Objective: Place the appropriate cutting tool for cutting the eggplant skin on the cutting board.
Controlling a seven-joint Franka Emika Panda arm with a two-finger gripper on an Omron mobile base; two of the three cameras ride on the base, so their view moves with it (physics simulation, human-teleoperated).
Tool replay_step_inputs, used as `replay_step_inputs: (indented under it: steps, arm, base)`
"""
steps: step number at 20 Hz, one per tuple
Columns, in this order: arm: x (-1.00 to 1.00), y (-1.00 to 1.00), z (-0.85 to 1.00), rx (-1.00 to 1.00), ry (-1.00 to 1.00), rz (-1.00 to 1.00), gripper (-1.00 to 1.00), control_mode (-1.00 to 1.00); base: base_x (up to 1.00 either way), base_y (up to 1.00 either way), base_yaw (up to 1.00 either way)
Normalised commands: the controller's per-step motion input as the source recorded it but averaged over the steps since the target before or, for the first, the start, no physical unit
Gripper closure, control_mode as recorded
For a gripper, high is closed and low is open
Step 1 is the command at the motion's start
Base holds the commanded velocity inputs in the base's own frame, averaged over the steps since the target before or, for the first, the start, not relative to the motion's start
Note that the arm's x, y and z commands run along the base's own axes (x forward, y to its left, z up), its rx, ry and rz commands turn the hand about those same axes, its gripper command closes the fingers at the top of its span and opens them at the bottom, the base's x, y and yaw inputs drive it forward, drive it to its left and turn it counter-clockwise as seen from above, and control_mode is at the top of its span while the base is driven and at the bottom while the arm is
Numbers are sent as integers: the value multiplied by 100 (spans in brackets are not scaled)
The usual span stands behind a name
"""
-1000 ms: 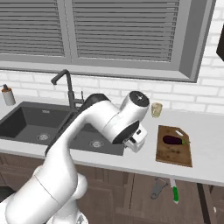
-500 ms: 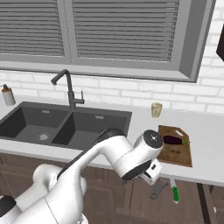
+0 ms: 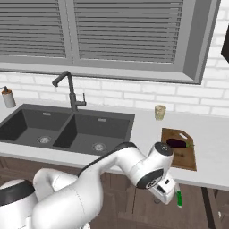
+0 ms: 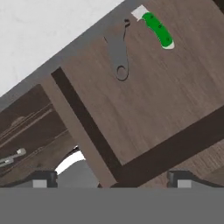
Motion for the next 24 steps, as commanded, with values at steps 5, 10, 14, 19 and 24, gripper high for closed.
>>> replay_step_inputs:
  steps: [5, 10, 14, 19, 24]
  arm:
    - [0, -45, -61, 0, 12, 4, -100, -100]
    - [-1, -27, -53, 1, 5, 8, -100, -100]
    - [0, -26, -55, 1, 7, 15, -100, -100]
    - [0, -26, -51, 1, 8, 21, -100, -100]
    - [0, -7, -46, 3, 4, 23, -100, -100]
  base:
    - [0, 0, 0]
    - [0, 0, 0]
    - [0, 0, 0]
    - [0, 0, 0]
    - [0, 0, 0]
